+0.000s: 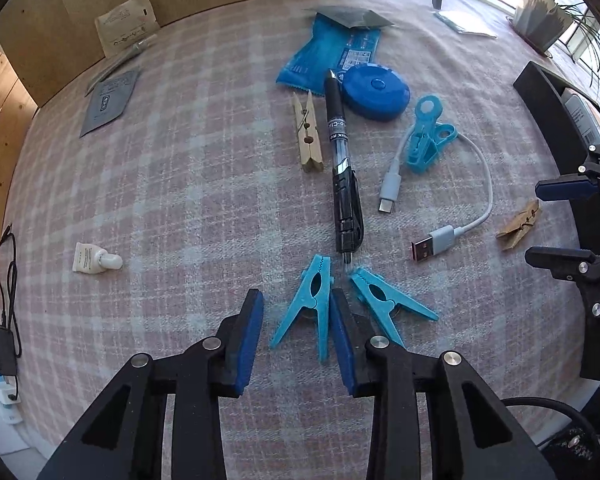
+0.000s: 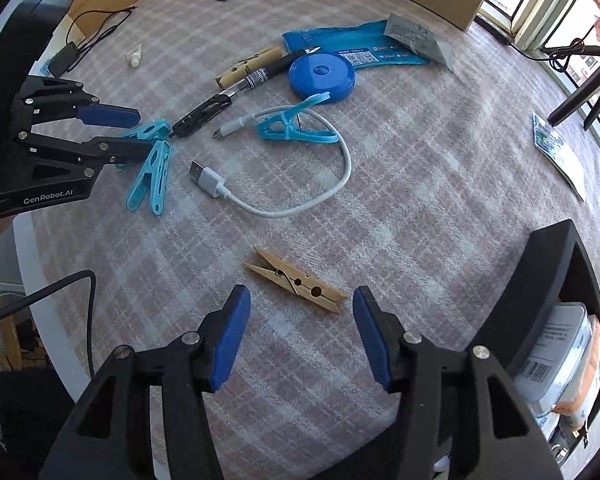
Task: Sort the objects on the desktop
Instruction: 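Move the right tool to the wooden clothespin and grasp it, then carry the wooden clothespin with the right tool and drop it into the tray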
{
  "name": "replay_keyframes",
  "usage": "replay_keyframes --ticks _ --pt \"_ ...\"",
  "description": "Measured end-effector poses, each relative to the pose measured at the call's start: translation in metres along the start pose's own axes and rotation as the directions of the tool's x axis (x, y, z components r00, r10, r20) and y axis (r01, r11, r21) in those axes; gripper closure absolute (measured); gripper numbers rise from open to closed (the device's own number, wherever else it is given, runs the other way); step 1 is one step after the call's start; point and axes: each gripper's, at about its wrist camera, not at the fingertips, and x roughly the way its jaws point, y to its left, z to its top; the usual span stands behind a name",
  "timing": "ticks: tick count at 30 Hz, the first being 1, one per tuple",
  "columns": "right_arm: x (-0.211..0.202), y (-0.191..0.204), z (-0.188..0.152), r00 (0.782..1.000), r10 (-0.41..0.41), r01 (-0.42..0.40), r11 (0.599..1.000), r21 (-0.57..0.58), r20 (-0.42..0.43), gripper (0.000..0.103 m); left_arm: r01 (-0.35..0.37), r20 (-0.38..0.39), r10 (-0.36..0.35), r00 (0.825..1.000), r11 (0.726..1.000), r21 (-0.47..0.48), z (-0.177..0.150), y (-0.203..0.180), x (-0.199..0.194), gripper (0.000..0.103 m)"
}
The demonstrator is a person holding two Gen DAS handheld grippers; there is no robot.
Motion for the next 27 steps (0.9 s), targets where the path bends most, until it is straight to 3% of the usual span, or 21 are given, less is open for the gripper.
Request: replay_keyframes --ticks 9,12,14,18,20,27 --pt "0.009 -0.006 0.011 1.0 -0.016 0.015 0.998 -0.053 -0.016 0.05 0.051 -0.013 -0.051 0.999 0.998 -0.028 -0.005 0.013 0.0 0.078" --pt "0.008 -0.01 0.009 1.0 -0.012 0.012 0.999 -0.043 -0.016 0.05 0.038 -0.012 -0.038 0.999 0.999 -0.011 -0.01 0.01 -0.001 0.077" --pt "0.005 -0.014 0.009 1.0 -0.019 0.018 0.999 -0.033 -0.013 0.058 0.039 -0.013 -0.039 0.999 0.999 -0.023 -0.009 0.012 -0.001 0.078" --pt "0.001 -0.026 0.008 0.999 -0.027 0.028 0.999 0.017 -0.016 0.085 0.024 -0.007 -0.025 1.0 0.999 -0.037 -0.004 0.01 0.0 0.079" --pt "-0.002 -0.035 0.007 1.0 -0.013 0.013 0.998 0.053 -0.013 0.09 0.011 -0.002 -0.012 1.0 0.999 -0.045 -0.002 0.01 0.0 0.079" --pt "-0.016 -0.063 0.001 0.998 0.048 -0.054 0.985 0.166 0.039 0.09 0.004 0.021 -0.002 1.0 0.996 -0.094 0.006 0.017 -0.008 0.079"
